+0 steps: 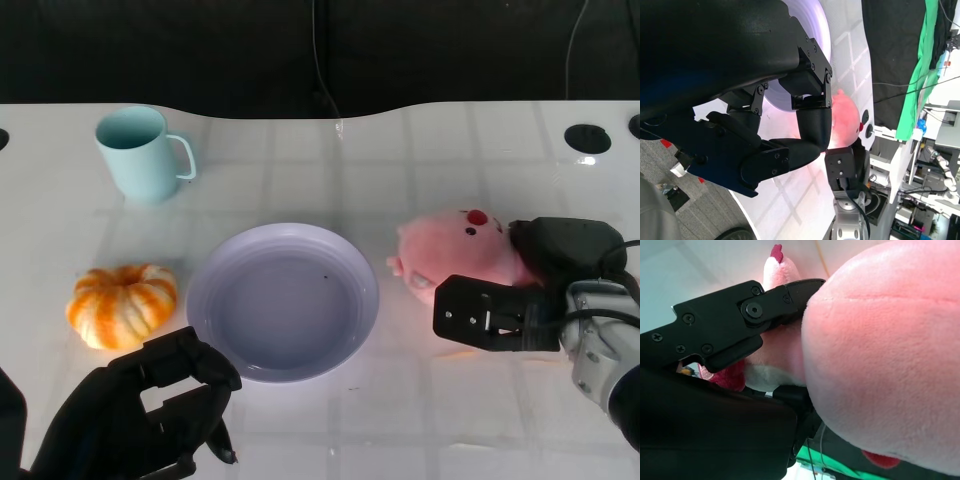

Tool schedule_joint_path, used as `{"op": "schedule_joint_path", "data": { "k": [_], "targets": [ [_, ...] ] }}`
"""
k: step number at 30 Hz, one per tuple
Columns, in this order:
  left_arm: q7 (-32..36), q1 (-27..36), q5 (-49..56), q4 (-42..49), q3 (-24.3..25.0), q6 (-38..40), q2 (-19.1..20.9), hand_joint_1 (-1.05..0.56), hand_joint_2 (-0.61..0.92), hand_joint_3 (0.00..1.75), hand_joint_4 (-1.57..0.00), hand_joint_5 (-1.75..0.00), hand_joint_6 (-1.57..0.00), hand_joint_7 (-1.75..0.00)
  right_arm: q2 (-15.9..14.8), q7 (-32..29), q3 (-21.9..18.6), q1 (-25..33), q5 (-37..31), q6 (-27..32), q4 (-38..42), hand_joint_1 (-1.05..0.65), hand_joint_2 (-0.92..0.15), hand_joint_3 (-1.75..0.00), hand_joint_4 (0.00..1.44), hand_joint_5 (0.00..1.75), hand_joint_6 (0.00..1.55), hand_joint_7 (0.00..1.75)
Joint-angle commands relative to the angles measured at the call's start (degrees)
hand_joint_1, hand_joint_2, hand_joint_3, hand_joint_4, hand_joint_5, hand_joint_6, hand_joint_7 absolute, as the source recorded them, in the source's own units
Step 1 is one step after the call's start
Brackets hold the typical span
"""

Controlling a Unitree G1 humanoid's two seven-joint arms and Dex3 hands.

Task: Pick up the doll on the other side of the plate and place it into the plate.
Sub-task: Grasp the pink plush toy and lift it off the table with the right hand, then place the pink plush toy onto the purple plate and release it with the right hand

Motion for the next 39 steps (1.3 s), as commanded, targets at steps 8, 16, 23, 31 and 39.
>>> {"op": "schedule_joint_path", "data": {
  "k": [8, 16, 23, 31, 39],
  "targets": [
    [0.2, -0.1, 0.4, -0.2, 0.1, -0.3, 0.6, -0.43, 0.76, 0.71, -0.65, -1.75, -0.68, -1.33, -0.4, -12.4, -2.7, 3.3, 4.2, -6.2, 0.9, -0.25, -0.92, -0.16, 0.81, 1.72, 0.79, 1.30],
    [0.3, -0.4, 0.1, 0.1, 0.3, -0.1, 0.5, -0.42, 0.76, 0.72, -0.65, -1.75, -0.67, -1.33, -3.0, -17.7, -6.1, 4.3, 6.9, -9.5, -3.2, -0.20, -0.92, -0.18, 0.87, 1.75, 0.71, 1.64],
    [0.2, -0.6, 0.2, 0.3, 0.3, 0.0, 0.6, -0.42, 0.75, 0.73, -0.66, -1.75, -0.66, -1.36, -4.7, -18.9, -8.4, 5.2, 8.2, -10.8, -7.8, -0.20, -0.62, -0.79, 0.89, 1.75, 0.80, 1.51],
    [-0.1, -0.8, -0.4, 0.7, 0.4, 0.3, 0.6, -0.41, 0.76, 0.74, -0.66, -1.75, -0.65, -1.37, -5.4, -17.9, -9.6, 5.7, 8.3, -11.2, -12.4, -0.21, -0.41, -1.16, 0.93, 1.75, 0.78, 1.65],
    [0.1, -1.2, 0.3, 1.3, 0.0, -0.4, 0.5, -0.40, 0.75, 0.75, -0.66, -1.75, -0.65, -1.38, -3.8, -11.5, -7.8, 4.4, 7.4, -11.3, -19.9, -0.19, -0.35, -1.23, 0.96, 1.75, 0.82, 1.63]
  ]
}}
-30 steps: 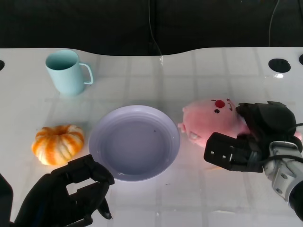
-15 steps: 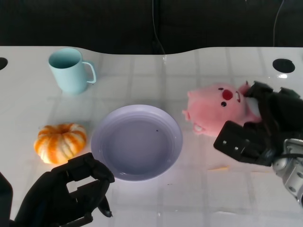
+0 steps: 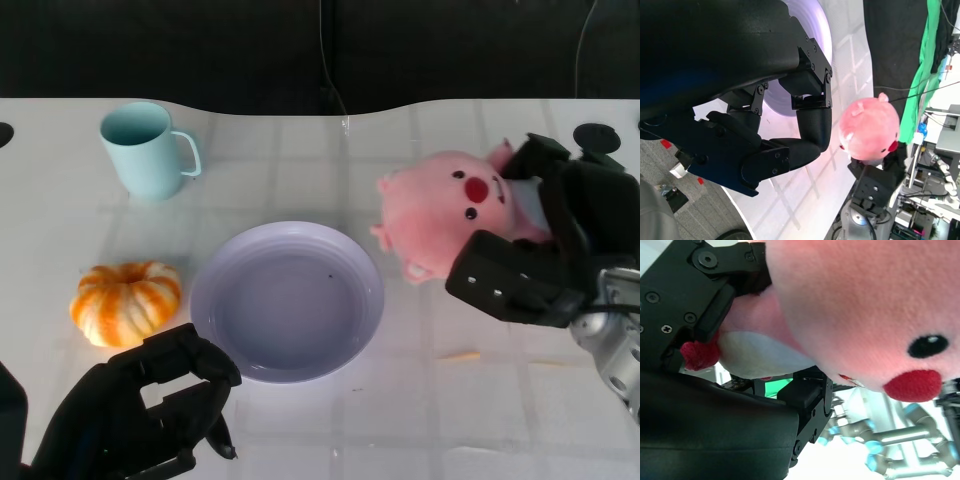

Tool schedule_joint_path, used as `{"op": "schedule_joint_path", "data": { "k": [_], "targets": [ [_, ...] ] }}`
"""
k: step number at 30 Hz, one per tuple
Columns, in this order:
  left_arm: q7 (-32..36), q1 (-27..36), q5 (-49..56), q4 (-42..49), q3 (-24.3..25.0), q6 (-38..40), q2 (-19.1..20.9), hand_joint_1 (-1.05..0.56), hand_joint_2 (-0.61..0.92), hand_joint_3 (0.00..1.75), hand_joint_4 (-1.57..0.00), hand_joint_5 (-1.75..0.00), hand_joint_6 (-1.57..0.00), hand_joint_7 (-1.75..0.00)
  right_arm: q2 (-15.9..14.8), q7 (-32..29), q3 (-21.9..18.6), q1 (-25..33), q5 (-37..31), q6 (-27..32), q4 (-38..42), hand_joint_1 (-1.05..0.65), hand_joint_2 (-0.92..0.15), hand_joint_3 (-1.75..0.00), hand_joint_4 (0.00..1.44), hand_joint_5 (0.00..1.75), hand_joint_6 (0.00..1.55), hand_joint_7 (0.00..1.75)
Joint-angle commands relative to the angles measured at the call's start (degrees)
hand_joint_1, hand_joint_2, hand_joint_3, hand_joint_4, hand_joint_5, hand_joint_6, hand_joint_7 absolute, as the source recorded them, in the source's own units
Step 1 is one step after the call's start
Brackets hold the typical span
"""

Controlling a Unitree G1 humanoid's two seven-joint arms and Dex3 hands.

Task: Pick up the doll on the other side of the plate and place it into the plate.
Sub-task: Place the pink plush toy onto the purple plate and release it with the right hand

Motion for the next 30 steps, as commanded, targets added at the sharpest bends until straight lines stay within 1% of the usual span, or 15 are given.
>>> {"op": "schedule_joint_path", "data": {
  "k": [1, 4, 6, 11, 13, 18, 21, 25, 28, 29, 30],
  "targets": [
    [0.1, -0.4, 0.5, 0.5, -0.2, -0.5, 0.4, -0.40, 0.75, 0.75, -0.66, -1.75, -0.65, -1.37, 0.7, 4.1, 1.1, -1.4, -0.2, -0.3, -3.6, -0.19, -0.35, -1.23, 0.96, 1.75, 0.82, 1.63],
    [0.2, -0.4, 0.5, 0.7, -0.4, -0.7, 0.0, -0.40, 0.75, 0.76, -0.66, -1.75, -0.66, -1.36, 2.2, 7.8, 2.7, -2.1, -1.0, 0.0, -5.9, -0.20, -0.36, -1.22, 0.96, 1.75, 0.83, 1.61],
    [0.3, -0.5, 0.6, 0.7, -0.6, -0.7, -0.1, -0.40, 0.74, 0.76, -0.66, -1.75, -0.66, -1.35, 3.2, 9.1, 3.5, -2.4, -1.4, 0.1, -6.8, -0.20, -0.37, -1.17, 0.96, 1.75, 0.83, 1.62],
    [0.5, -0.5, 0.9, 0.4, -1.3, -0.8, -0.4, -0.43, 0.73, 0.75, -0.66, -1.75, -0.67, -1.36, 6.6, 11.5, 5.3, -3.2, -2.3, 0.2, -6.9, -0.21, -0.43, -1.08, 0.94, 1.75, 0.90, 1.38],
    [0.4, -0.4, 1.1, 0.4, -1.5, -1.1, -0.5, -0.43, 0.73, 0.75, -0.66, -1.75, -0.67, -1.36, 7.9, 11.6, 5.8, -3.5, -2.5, -0.2, -6.1, -0.22, -0.44, -1.08, 0.94, 1.75, 0.91, 1.40],
    [0.5, -0.3, 1.5, 0.2, -1.7, -1.5, -0.5, -0.43, 0.73, 0.76, -0.66, -1.74, -0.68, -1.35, 11.8, 12.5, 7.4, -5.6, -2.3, -0.4, -2.0, -0.21, -0.45, -1.05, 0.93, 1.75, 0.87, 1.38],
    [0.4, -0.3, 1.3, 0.2, -1.6, -1.2, -0.5, -0.43, 0.73, 0.77, -0.66, -1.75, -0.68, -1.35, 14.1, 13.1, 7.2, -7.3, -1.3, -0.5, 1.2, -0.20, -0.47, -1.03, 0.92, 1.75, 0.87, 1.39],
    [0.3, -0.4, 1.4, 0.4, -1.6, -1.5, -0.5, -0.43, 0.73, 0.77, -0.66, -1.75, -0.68, -1.36, 17.3, 14.4, 6.5, -10.1, 0.4, -0.6, 6.1, -0.18, -0.49, -1.00, 0.89, 1.75, 0.83, 1.45],
    [0.4, -0.3, 1.9, 0.3, -1.9, -1.7, -0.5, -0.44, 0.73, 0.78, -0.66, -1.75, -0.68, -1.36, 18.7, 15.5, 6.5, -12.0, 1.2, -0.6, 8.9, -0.18, -0.50, -0.96, 0.90, 1.75, 0.82, 1.48],
    [0.4, -0.2, 1.9, 0.3, -1.9, -1.7, -0.5, -0.44, 0.72, 0.78, -0.66, -1.75, -0.68, -1.36, 19.0, 16.1, 6.6, -12.6, 1.2, -0.2, 9.6, -0.19, -0.52, -0.91, 0.90, 1.75, 0.81, 1.44],
    [0.5, -0.2, 2.0, 0.2, -2.0, -1.6, -0.6, -0.43, 0.72, 0.78, -0.66, -1.75, -0.68, -1.36, 19.3, 16.6, 6.5, -13.1, 1.4, 0.2, 10.2, -0.20, -0.56, -0.82, 0.88, 1.74, 0.82, 1.32]
  ]
}}
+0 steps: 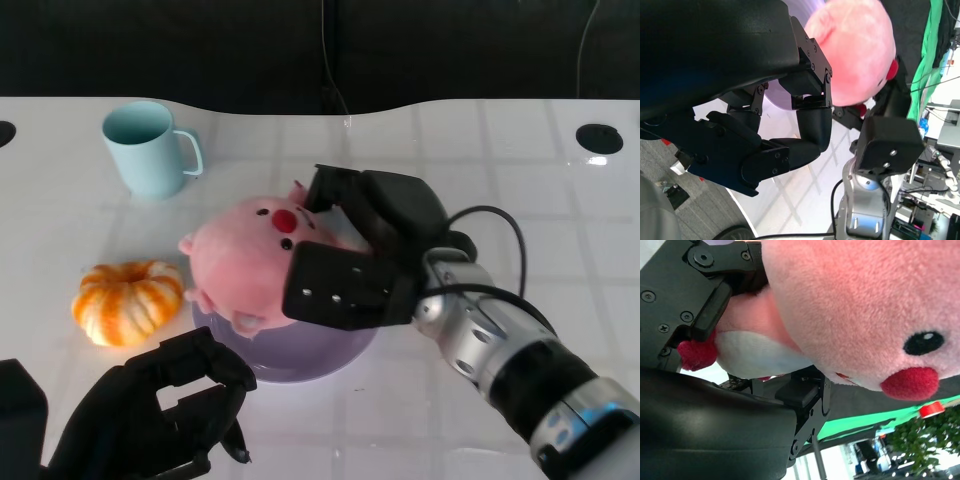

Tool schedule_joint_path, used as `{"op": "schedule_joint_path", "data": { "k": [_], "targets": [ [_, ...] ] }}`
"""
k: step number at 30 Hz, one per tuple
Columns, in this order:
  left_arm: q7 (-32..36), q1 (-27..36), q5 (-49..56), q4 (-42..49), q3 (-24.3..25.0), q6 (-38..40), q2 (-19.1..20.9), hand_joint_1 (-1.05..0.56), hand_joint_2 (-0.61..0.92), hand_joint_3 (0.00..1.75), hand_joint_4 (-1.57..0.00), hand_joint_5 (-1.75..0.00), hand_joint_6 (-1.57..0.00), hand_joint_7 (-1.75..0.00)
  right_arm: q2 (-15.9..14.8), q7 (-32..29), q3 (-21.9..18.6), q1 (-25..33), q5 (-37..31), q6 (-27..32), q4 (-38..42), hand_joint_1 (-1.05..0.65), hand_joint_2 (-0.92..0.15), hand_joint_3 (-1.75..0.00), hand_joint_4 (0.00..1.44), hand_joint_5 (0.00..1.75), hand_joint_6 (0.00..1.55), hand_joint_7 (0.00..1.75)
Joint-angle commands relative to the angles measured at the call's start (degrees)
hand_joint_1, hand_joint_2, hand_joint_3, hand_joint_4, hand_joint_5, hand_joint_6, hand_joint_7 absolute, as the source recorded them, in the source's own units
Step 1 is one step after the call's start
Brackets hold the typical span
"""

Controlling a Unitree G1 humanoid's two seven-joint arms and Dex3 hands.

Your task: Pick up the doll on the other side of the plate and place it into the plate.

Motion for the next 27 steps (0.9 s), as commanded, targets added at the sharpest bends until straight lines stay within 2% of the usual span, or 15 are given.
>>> {"op": "schedule_joint_path", "data": {
  "k": [1, 2, 3, 4, 5, 6, 7, 8, 9, 12, 16, 18, 22, 27],
  "targets": [
    [0.5, -0.1, 0.3, -0.4, 0.0, -0.5, 0.4, -0.43, 0.72, 0.79, -0.66, -1.75, -0.68, -1.36, 0.8, 1.9, -0.6, -2.8, 1.2, 1.0, 1.8, -0.21, -0.61, -0.69, 0.86, 1.72, 0.85, 1.16],
    [0.7, -0.1, 0.4, -0.5, 0.0, -0.3, 0.3, -0.43, 0.72, 0.79, -0.66, -1.75, -0.68, -1.36, 1.0, 2.6, -0.7, -3.1, 1.4, 1.4, 2.0, -0.23, -0.67, -0.53, 0.84, 1.66, 0.88, 0.97],
    [0.7, -0.1, 0.4, -0.6, 0.0, -0.2, 0.3, -0.44, 0.71, 0.78, -0.66, -1.75, -0.68, -1.36, 1.1, 3.3, -0.9, -3.2, 1.7, 1.7, 2.0, -0.25, -0.74, -0.35, 0.83, 1.60, 0.91, 0.69],
    [0.6, -0.1, 0.3, -0.5, 0.0, -0.3, 0.2, -0.44, 0.71, 0.78, -0.66, -1.75, -0.68, -1.36, 1.1, 4.6, -0.9, -3.3, 2.0, 2.4, 1.8, -0.26, -0.76, -0.26, 0.81, 1.58, 0.92, 0.54],
    [0.5, -0.1, 0.1, -0.4, 0.0, -0.4, 0.2, -0.44, 0.71, 0.79, -0.66, -1.75, -0.68, -1.36, 1.0, 5.6, -0.9, -3.3, 2.1, 2.9, 1.5, -0.29, -0.80, -0.20, 0.72, 1.48, 0.84, 0.38],
    [0.4, -0.1, 0.3, -0.4, 0.0, -0.5, 0.2, -0.44, 0.71, 0.79, -0.66, -1.75, -0.68, -1.36, 0.8, 6.7, -0.5, -3.2, 2.0, 3.2, 1.1, -0.33, -0.85, -0.13, 0.61, 1.30, 0.79, 0.22],
    [0.5, 0.0, 0.3, -0.5, 0.0, -0.6, 0.2, -0.44, 0.71, 0.79, -0.66, -1.75, -0.68, -1.36, 0.5, 7.6, -0.2, -3.1, 1.7, 3.6, 0.6, -0.38, -0.88, -0.09, 0.54, 0.96, 0.72, 0.12],
    [0.5, 0.0, 0.4, -0.6, -0.1, -0.6, 0.2, -0.44, 0.71, 0.79, -0.65, -1.75, -0.68, -1.36, 0.2, 8.4, 0.3, -3.0, 1.4, 3.8, 0.1, -0.42, -0.90, -0.08, 0.48, 0.72, 0.66, 0.06],
    [0.6, 0.0, 0.4, -0.7, -0.1, -0.5, 0.2, -0.44, 0.71, 0.79, -0.65, -1.75, -0.68, -1.36, -0.3, 8.9, 1.0, -2.9, 0.7, 3.7, -0.4, -0.50, -0.91, -0.10, 0.39, 0.51, 0.54, 0.03],
    [0.6, 0.0, 0.2, -0.7, 0.0, -0.3, 0.2, -0.44, 0.71, 0.79, -0.66, -1.75, -0.68, -1.35, -1.5, 10.2, 2.7, -2.7, -0.9, 4.2, -1.7, -0.64, -0.92, -0.15, 0.24, 0.32, 0.34, 0.00],
    [0.6, 0.0, 0.3, -0.7, 0.1, -0.3, 0.2, -0.44, 0.72, 0.80, -0.66, -1.75, -0.67, -1.36, -3.4, 14.8, 3.3, -1.9, -1.1, 5.8, -5.3, -0.79, -0.92, -0.21, 0.06, 0.23, 0.15, 0.00],
    [0.7, -0.1, 0.2, -0.7, 0.2, -0.1, 0.3, -0.44, 0.71, 0.80, -0.66, -1.75, -0.68, -1.35, -4.5, 17.1, 3.4, -1.1, -1.0, 6.4, -8.0, -0.87, -0.92, -0.24, 0.02, 0.22, 0.09, 0.00],
    [0.6, -0.2, 0.5, -0.4, 0.1, -0.5, 0.3, -0.43, 0.72, 0.80, -0.66, -1.75, -0.68, -1.35, -6.9, 20.6, 3.6, 0.5, -1.0, 7.0, -13.1, -0.95, -0.92, -0.28, 0.00, 0.17, 0.03, 0.00],
    [0.3, -0.1, 0.1, -0.5, 0.3, -0.5, 0.3, -0.41, 0.72, 0.81, -0.66, -1.75, -0.67, -1.35, -10.6, 23.8, 3.1, 3.5, -1.1, 7.8, -21.6, -0.98, -0.92, -0.31, 0.00, 0.14, 0.03, 0.00]
  ]
}}
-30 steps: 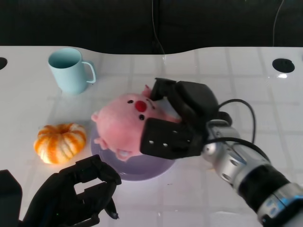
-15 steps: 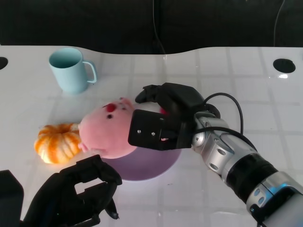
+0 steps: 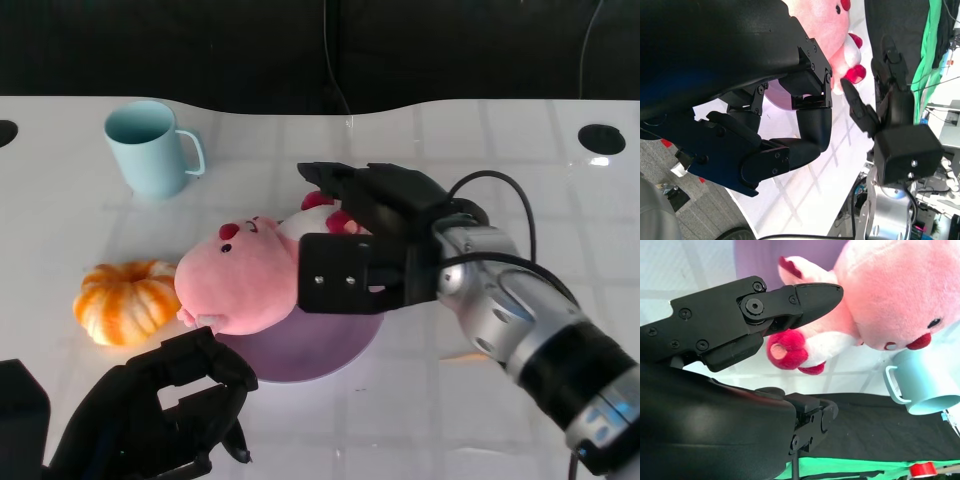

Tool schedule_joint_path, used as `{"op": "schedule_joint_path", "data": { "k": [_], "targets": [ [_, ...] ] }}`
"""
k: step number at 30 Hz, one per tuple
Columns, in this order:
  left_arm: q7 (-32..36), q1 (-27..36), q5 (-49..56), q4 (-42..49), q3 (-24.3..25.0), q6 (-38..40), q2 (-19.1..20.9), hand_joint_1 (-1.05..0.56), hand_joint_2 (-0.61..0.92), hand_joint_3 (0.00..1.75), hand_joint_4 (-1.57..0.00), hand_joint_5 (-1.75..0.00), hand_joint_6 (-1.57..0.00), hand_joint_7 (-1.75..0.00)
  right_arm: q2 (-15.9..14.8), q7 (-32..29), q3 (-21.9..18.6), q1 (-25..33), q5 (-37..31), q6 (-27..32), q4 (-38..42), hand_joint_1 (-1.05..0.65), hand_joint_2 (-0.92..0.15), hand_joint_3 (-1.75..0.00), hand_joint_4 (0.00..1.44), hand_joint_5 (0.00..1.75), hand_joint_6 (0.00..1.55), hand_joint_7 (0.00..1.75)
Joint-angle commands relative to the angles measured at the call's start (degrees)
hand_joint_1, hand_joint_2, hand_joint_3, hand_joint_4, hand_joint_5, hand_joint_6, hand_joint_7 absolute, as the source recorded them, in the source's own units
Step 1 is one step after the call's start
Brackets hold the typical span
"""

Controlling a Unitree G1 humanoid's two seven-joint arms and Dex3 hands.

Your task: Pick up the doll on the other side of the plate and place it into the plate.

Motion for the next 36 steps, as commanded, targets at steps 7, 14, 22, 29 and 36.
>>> {"op": "schedule_joint_path", "data": {
  "k": [7, 14, 22, 29, 36],
  "targets": [
    [0.6, 0.1, 0.3, -0.7, 0.1, -0.6, 0.3, -0.43, 0.72, 0.81, -0.66, -1.75, -0.67, -1.37, -9.3, 7.1, -2.6, 9.4, 0.5, 0.8, -21.4, -0.95, -0.92, -0.29, 0.03, 0.18, 0.06, 0.02],
    [0.6, 0.9, 0.6, -1.2, 0.0, -0.9, 0.3, -0.43, 0.72, 0.80, -0.66, -1.75, -0.67, -1.37, -15.0, 8.8, -6.2, 20.5, 2.4, -2.0, -35.9, -0.87, -0.92, -0.22, 0.09, 0.24, 0.14, 0.05],
    [0.5, 1.7, -0.3, -2.1, 0.2, -0.2, 0.3, -0.41, 0.72, 0.79, -0.65, -1.75, -0.66, -1.39, -18.3, 1.3, -14.1, 34.8, 7.8, -13.9, -42.8, -0.32, -0.87, -0.01, 0.78, 0.71, 0.79, 0.24],
    [0.5, 1.6, -0.4, -1.9, 0.6, -0.2, 0.5, -0.40, 0.72, 0.81, -0.66, -1.75, -0.65, -1.40, -20.0, 1.4, -19.7, 43.0, 10.8, -16.9, -47.6, -0.01, -0.76, -0.32, 0.86, 1.46, 1.06, 0.56],
    [0.4, 1.2, -0.5, -1.8, 0.8, 0.1, 0.5, -0.40, 0.70, 0.85, -0.65, -1.75, -0.65, -1.38, -21.0, 4.7, -23.0, 49.4, 13.0, -15.1, -54.6, 0.08, -0.37, -1.24, 0.96, 1.49, 0.97, 1.01]
  ]
}}
